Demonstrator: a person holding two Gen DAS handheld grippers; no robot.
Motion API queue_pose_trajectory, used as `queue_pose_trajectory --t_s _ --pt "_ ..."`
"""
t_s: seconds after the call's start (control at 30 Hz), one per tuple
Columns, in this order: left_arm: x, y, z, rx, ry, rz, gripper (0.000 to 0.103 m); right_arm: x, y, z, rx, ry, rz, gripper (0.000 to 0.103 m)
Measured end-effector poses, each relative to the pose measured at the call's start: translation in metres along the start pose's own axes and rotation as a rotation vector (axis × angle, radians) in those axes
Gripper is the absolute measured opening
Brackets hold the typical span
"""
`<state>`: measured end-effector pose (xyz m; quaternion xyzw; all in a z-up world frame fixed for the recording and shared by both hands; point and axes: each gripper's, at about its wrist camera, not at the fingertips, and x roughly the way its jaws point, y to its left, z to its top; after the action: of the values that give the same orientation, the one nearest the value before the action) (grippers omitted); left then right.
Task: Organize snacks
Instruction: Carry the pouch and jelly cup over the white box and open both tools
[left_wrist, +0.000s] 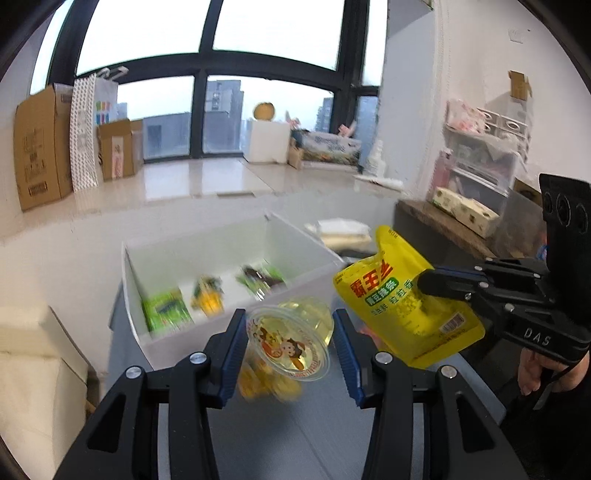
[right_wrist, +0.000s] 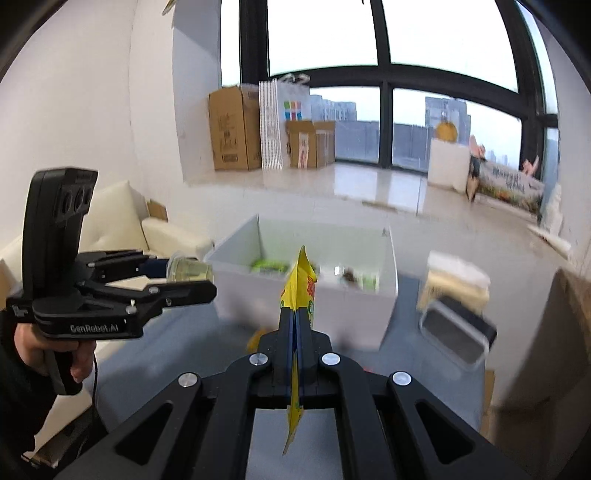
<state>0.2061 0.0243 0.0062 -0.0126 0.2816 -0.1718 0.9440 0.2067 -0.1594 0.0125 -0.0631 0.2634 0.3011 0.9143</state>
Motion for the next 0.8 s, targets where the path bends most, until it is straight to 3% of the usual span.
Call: queue_pose_trajectory --t_s 0.13,0.33,0.5,0.7,0.73,0.77,0.8 --pt "0.019 0.028 0.038 -0.016 -0.021 0.035 0.051 0.025 -0.016 0.040 0.023 -0.028 0.018 0.000" --pt "0.063 0.070 0.068 -0.045 0.004 0.089 0.051 0.081 -0.037 0.077 0.031 -0.009 0.014 0.000" --pt "0.097 0.094 0.072 -0.061 0.035 0.110 0.051 0.126 -0.048 0.092 0.033 0.018 -0.008 0.000" --pt "0.121 0.111 0.060 -0.084 0.070 0.125 0.055 0.152 -0.055 0.100 0.040 0.035 -0.035 0.001" --pt "0.124 0.113 0.058 -0.087 0.080 0.133 0.071 0.156 -0.057 0.099 0.045 0.043 -0.039 0.005" --pt "0.126 0.114 0.057 -0.092 0.086 0.142 0.095 0.157 -0.058 0.100 0.047 0.041 -0.053 0.028" --pt "0.126 0.115 0.054 -0.098 0.085 0.150 0.103 0.158 -0.058 0.098 0.044 0.033 -0.080 0.052"
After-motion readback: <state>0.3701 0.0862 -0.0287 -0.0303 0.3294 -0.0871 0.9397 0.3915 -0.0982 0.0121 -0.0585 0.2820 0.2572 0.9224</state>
